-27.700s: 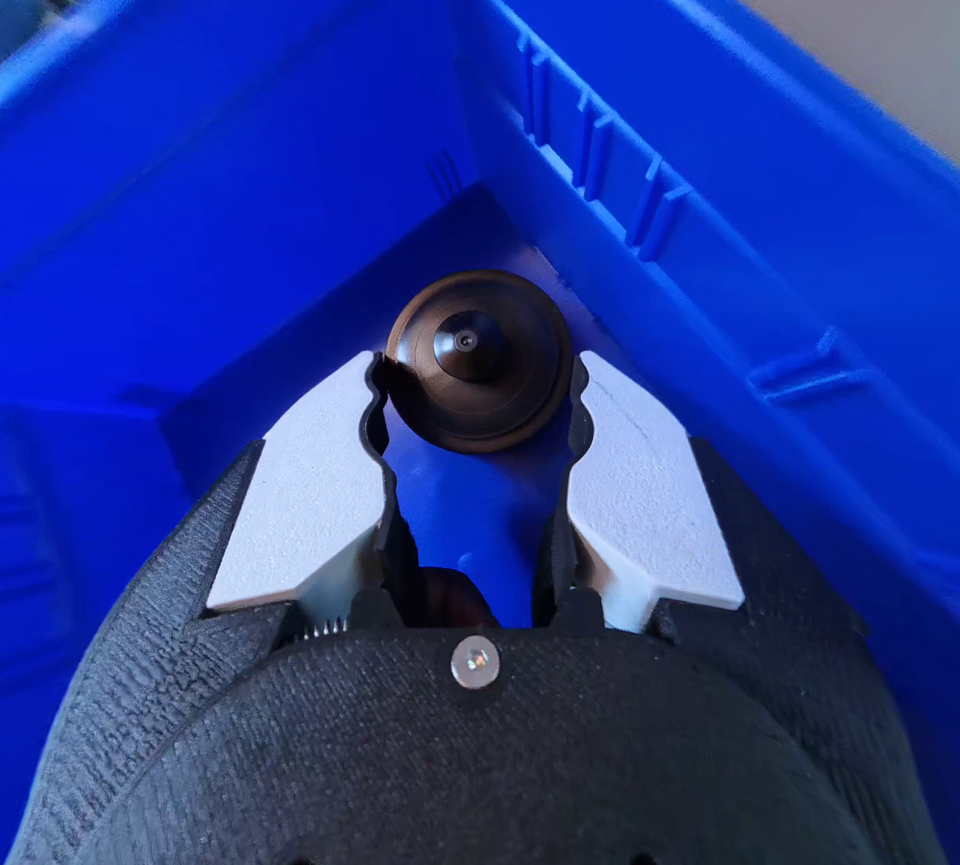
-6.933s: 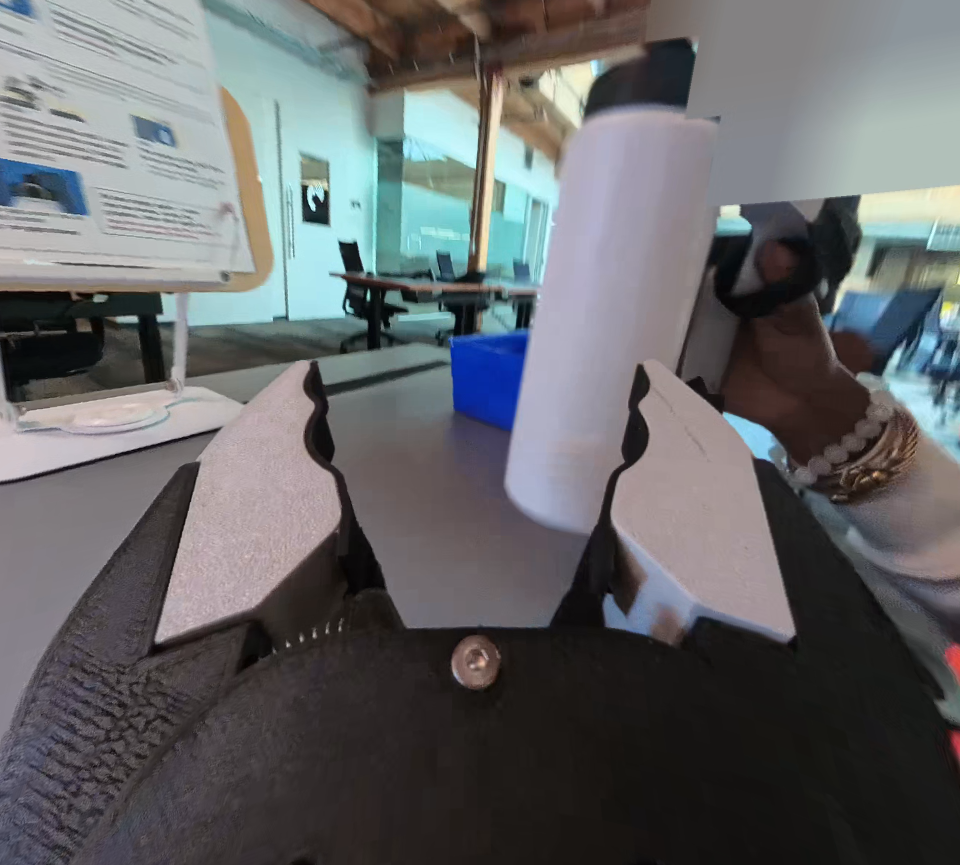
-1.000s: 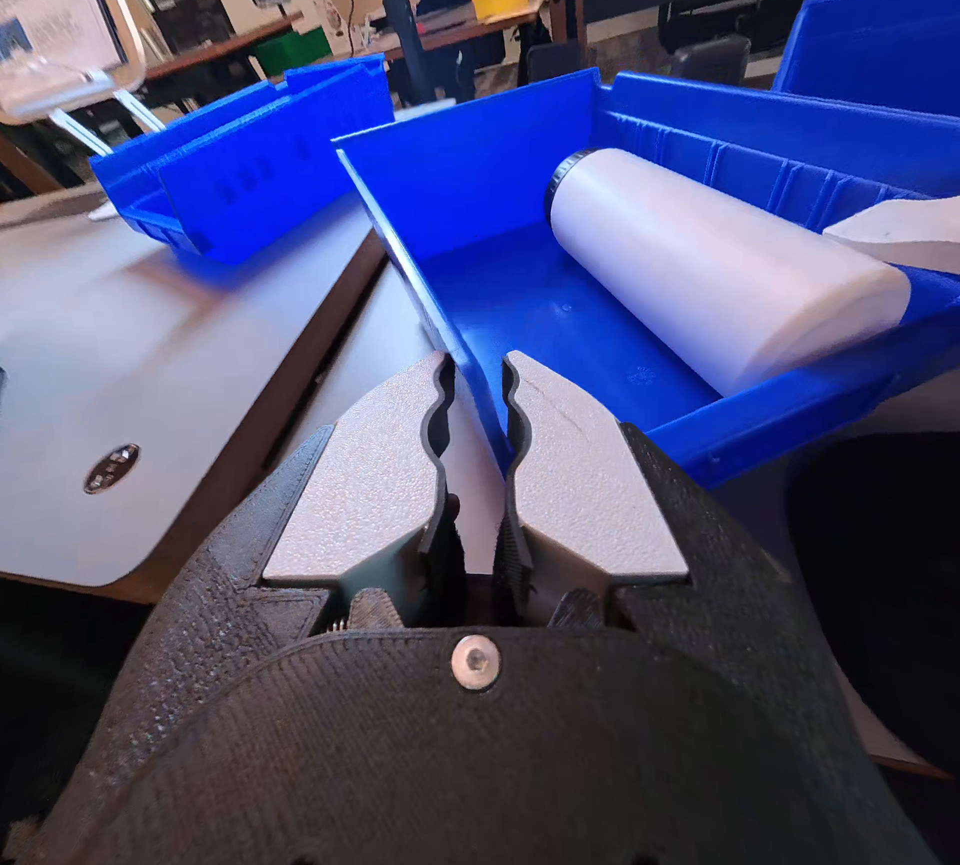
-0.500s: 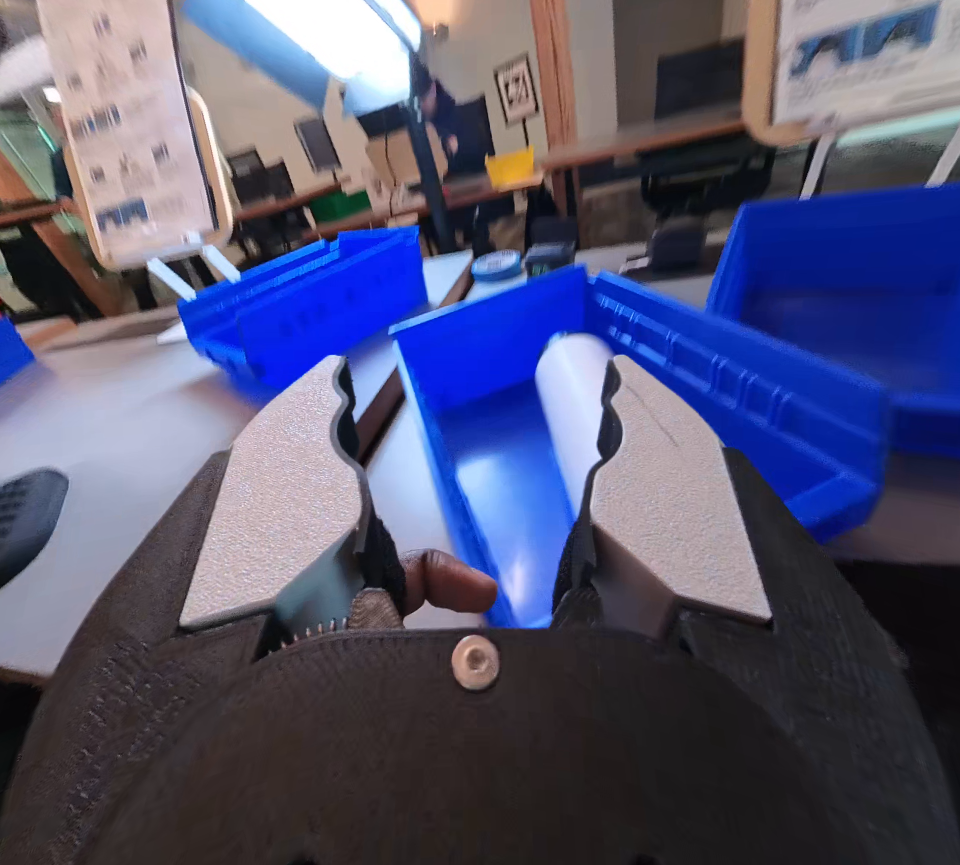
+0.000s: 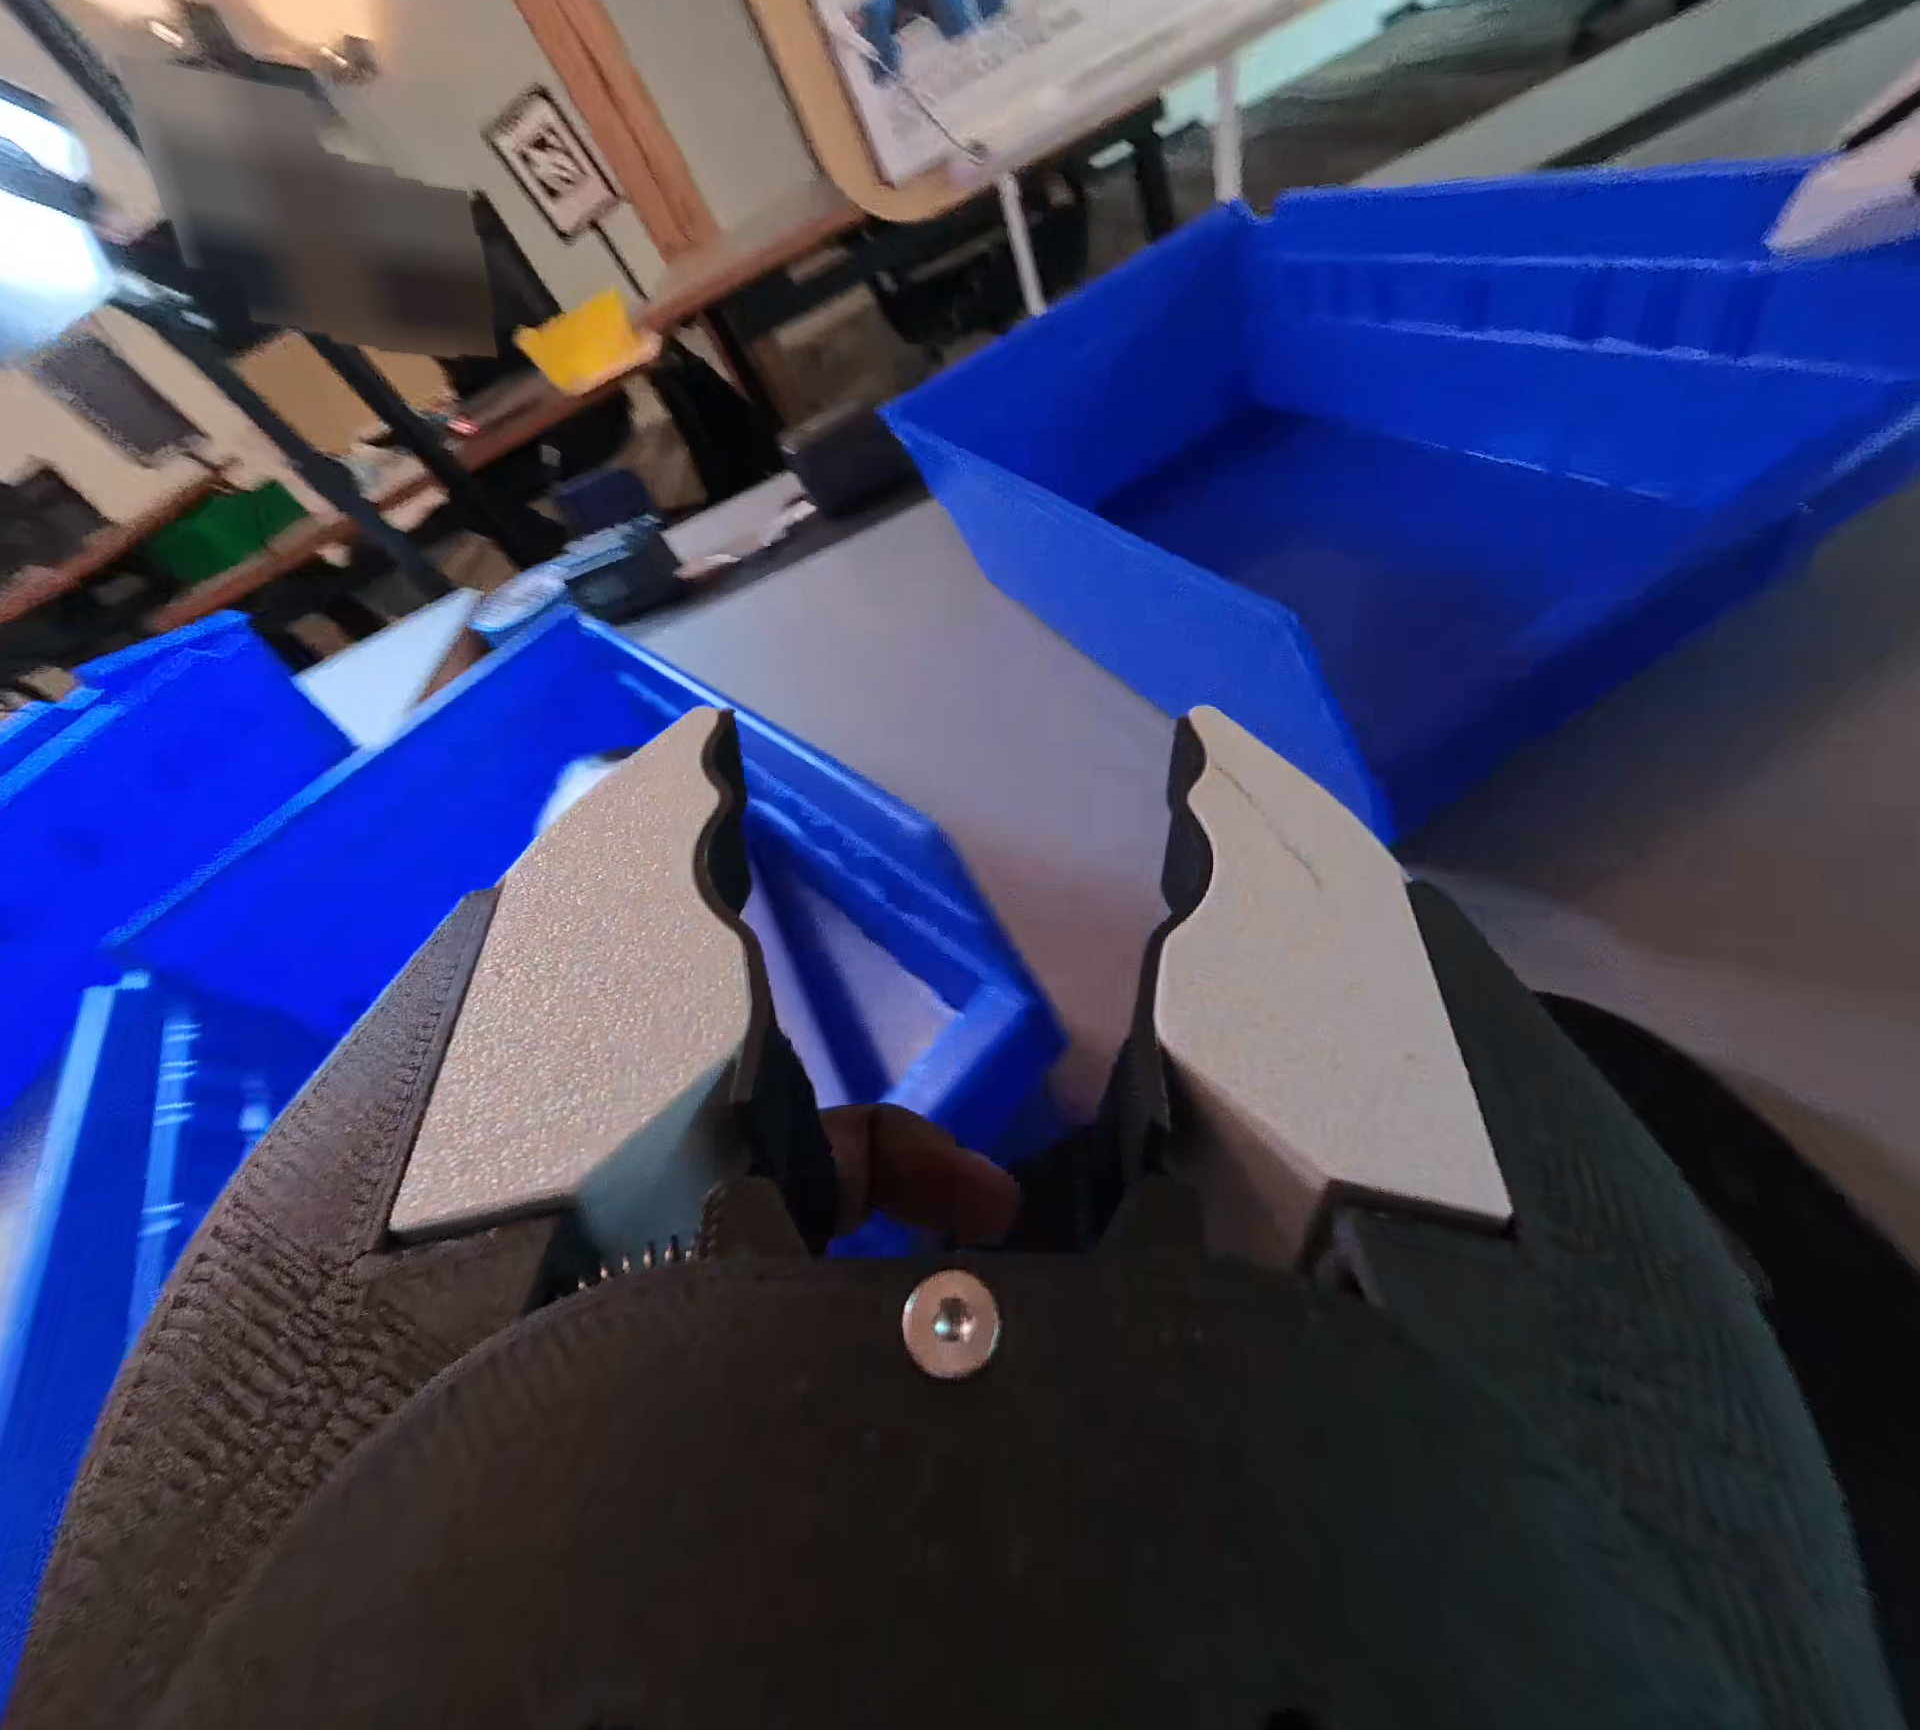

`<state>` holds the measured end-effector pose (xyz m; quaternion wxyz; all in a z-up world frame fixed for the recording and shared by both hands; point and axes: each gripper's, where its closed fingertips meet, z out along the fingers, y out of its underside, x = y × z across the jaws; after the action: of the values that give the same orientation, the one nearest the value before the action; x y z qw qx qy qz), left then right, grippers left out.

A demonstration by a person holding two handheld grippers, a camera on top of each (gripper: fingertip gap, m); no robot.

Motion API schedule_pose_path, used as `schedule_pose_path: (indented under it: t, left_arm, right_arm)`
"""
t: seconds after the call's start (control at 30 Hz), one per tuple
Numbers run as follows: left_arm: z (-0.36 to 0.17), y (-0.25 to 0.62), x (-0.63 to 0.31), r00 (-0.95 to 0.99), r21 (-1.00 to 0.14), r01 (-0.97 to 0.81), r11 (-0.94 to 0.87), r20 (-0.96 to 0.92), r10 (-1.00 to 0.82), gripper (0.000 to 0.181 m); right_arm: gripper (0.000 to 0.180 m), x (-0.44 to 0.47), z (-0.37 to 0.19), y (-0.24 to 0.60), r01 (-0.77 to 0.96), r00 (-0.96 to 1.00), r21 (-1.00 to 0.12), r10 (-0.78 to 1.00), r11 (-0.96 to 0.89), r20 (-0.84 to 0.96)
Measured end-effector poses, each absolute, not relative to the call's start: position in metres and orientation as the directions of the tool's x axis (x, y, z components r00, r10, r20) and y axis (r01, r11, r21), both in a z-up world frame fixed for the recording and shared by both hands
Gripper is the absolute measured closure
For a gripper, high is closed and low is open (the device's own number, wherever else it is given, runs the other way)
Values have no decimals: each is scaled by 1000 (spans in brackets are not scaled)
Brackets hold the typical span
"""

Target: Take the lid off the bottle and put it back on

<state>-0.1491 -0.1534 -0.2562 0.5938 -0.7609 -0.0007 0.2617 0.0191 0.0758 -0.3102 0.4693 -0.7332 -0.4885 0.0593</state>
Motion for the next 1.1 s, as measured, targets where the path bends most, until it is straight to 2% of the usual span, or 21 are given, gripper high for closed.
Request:
schedule_pose_path:
  t: [0.13,0.3,0.77,1.1]
  left_arm:
    - [-293,-141,-153,867,-873,-241,-424,-390,309,110]
    - [-298,-136,-177,798,-835,-274,-478,-474,371,161]
    - [-295,-128,-166,864,-843,-404,-354,-479,154,161]
    - [-296,-130,-165,828,-777,-523,-350,-560,5,163]
  right_arm:
    - [169,44,-308,96,614,564,-774,772,-153,295]
    - [170,87,-299,118,581,618,-791,736,-193,275]
    - [170,258,-299,193,536,759,-785,585,-311,286]
    - [169,371,-308,224,502,813,-776,514,-382,273]
